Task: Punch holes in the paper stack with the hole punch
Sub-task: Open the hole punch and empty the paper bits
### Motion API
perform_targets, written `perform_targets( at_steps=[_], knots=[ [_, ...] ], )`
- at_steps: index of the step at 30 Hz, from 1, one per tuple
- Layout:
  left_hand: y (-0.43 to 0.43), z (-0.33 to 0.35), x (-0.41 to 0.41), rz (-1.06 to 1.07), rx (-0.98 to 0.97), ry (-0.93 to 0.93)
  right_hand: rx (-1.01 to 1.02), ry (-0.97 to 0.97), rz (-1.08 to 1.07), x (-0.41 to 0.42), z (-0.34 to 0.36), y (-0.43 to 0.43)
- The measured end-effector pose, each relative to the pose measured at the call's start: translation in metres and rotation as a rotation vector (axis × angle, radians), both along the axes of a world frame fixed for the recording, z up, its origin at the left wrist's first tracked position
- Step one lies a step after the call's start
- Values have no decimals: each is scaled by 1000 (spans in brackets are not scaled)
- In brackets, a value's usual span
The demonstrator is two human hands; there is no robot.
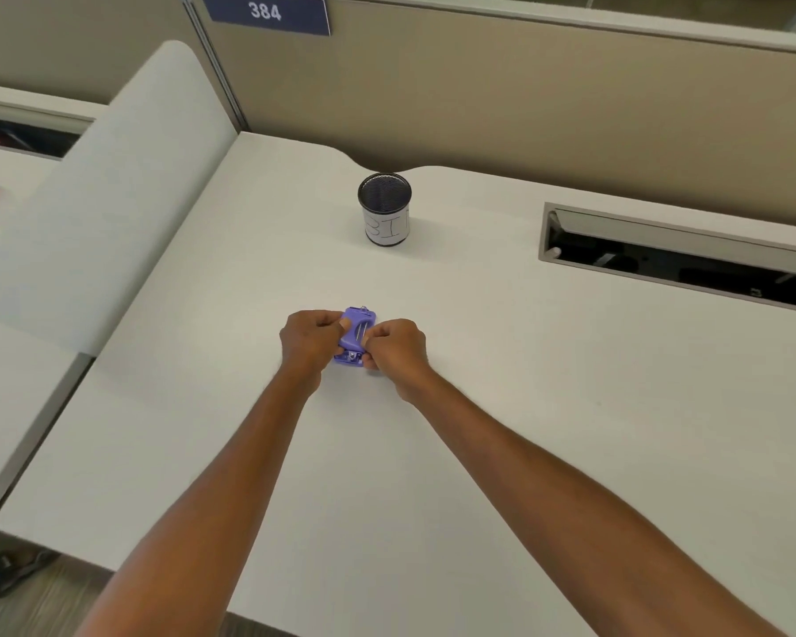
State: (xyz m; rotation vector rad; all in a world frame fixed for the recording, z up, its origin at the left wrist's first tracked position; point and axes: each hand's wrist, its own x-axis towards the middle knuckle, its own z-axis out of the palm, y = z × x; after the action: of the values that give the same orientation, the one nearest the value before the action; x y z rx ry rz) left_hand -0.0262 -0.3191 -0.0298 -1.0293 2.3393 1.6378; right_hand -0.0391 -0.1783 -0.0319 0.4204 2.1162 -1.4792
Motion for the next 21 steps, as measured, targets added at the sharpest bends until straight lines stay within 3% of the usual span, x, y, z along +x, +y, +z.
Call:
perform_targets(
  at_steps=[8, 12, 16, 21],
  knots=[
    [-5, -4, 2, -3, -3, -1, -31, -8, -12, 1, 1, -2],
    [7, 0, 10, 78, -221, 52, -81, -14, -66, 8, -2, 15],
    [37, 9, 23, 82, -426, 248, -91, 36, -87, 23, -6, 54],
    [90, 8, 34, -61, -306, 342, 30, 153, -107, 49, -15, 124]
  ],
)
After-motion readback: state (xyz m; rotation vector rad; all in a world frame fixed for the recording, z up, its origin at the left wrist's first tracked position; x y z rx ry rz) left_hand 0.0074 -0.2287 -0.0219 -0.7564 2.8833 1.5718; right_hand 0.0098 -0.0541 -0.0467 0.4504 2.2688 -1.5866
